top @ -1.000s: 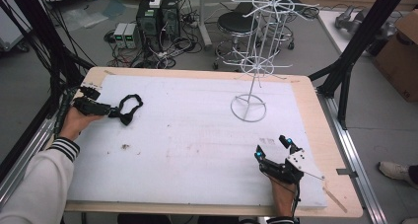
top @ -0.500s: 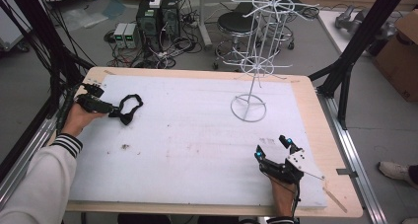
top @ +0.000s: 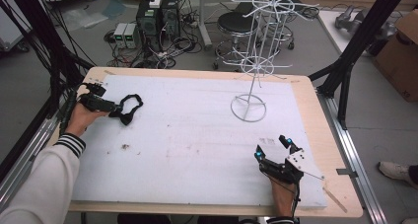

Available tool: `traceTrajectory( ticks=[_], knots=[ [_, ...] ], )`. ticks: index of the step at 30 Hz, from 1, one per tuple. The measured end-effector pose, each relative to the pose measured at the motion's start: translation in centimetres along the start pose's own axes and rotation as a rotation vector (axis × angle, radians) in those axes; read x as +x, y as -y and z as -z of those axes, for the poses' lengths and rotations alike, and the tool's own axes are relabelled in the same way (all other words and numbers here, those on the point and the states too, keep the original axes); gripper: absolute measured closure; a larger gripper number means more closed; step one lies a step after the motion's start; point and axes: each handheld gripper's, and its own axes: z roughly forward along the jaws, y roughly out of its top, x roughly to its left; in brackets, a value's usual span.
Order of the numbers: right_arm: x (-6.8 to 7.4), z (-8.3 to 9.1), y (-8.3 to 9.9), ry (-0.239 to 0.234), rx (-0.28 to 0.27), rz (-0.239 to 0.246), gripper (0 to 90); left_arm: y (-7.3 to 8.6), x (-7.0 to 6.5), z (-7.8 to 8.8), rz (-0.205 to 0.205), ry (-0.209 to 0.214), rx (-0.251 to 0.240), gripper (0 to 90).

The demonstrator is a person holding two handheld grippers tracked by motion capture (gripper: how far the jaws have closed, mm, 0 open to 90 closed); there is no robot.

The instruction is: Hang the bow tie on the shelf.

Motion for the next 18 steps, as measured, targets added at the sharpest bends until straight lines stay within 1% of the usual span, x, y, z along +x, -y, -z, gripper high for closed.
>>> traceTrajectory(
  ticks=[5, 8, 11, 12, 13, 14, 15, 18],
  knots=[
    [0.0, 0.0, 0.0, 0.001, 0.001, -0.002, 10.7, -0.4, -0.2, -0.6, -0.009, -0.009, 0.016, 48.9],
    [0.0, 0.0, 0.0, 0.000, 0.001, -0.002, 10.7, -0.6, -0.5, -1.0, -0.020, -0.014, 0.017, 49.2],
    [0.0, 0.0, 0.0, -0.001, 0.002, -0.002, 10.7, -0.6, -0.7, -1.4, -0.033, -0.028, 0.038, 54.9],
    [0.0, 0.0, 0.0, -0.001, 0.002, -0.002, 10.7, -0.6, -0.8, -1.5, -0.040, -0.032, 0.051, 54.9],
    [0.0, 0.0, 0.0, -0.001, 0.001, -0.003, 10.8, -0.5, -0.8, -1.5, -0.041, -0.041, 0.049, 60.5],
    [-0.1, 0.0, 0.0, -0.002, 0.000, 0.000, 10.7, -0.6, -0.8, -1.5, -0.040, -0.051, 0.050, 63.8],
    [0.0, 0.0, 0.0, -0.001, 0.002, -0.002, 10.8, -0.6, -0.8, -1.5, -0.032, -0.050, 0.049, 64.9],
    [0.0, 0.0, 0.0, 0.000, 0.001, -0.001, 10.8, -0.5, -0.7, -1.5, -0.035, -0.056, 0.050, 67.0]
  ],
)
